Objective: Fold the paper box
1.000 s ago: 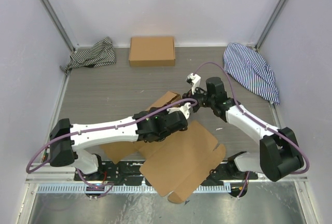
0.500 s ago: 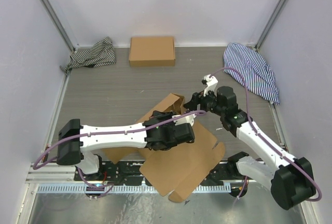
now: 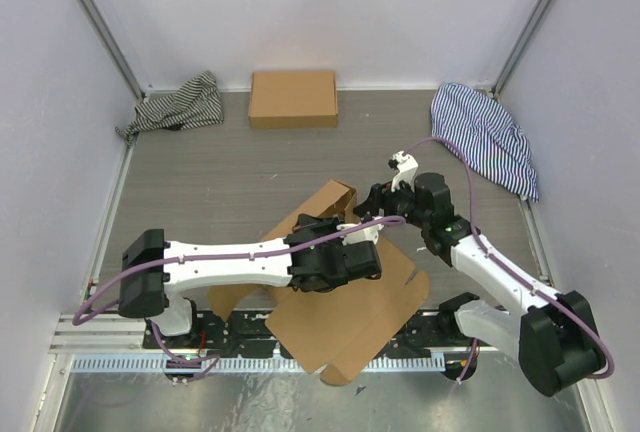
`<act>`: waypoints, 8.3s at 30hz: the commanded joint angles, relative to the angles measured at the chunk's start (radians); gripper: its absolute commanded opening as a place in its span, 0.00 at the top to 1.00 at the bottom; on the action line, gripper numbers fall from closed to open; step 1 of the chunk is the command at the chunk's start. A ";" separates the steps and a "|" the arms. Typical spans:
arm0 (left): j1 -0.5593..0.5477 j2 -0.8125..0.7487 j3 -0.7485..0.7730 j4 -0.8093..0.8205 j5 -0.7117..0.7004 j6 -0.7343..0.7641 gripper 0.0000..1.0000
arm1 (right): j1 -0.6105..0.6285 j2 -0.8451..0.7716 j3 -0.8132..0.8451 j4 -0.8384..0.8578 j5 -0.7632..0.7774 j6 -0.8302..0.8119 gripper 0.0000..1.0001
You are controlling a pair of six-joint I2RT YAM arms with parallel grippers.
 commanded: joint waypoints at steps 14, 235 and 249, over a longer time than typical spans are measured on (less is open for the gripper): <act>-0.015 0.045 0.036 -0.021 0.036 -0.026 1.00 | 0.049 -0.010 -0.031 0.138 -0.103 -0.005 0.30; 1.329 -0.635 -0.875 1.346 1.325 -0.674 0.28 | -0.013 0.012 0.156 -0.129 0.443 0.083 0.99; 1.252 -0.854 -0.973 1.309 1.569 -0.705 0.32 | -0.019 0.073 0.173 -0.112 0.386 0.098 0.99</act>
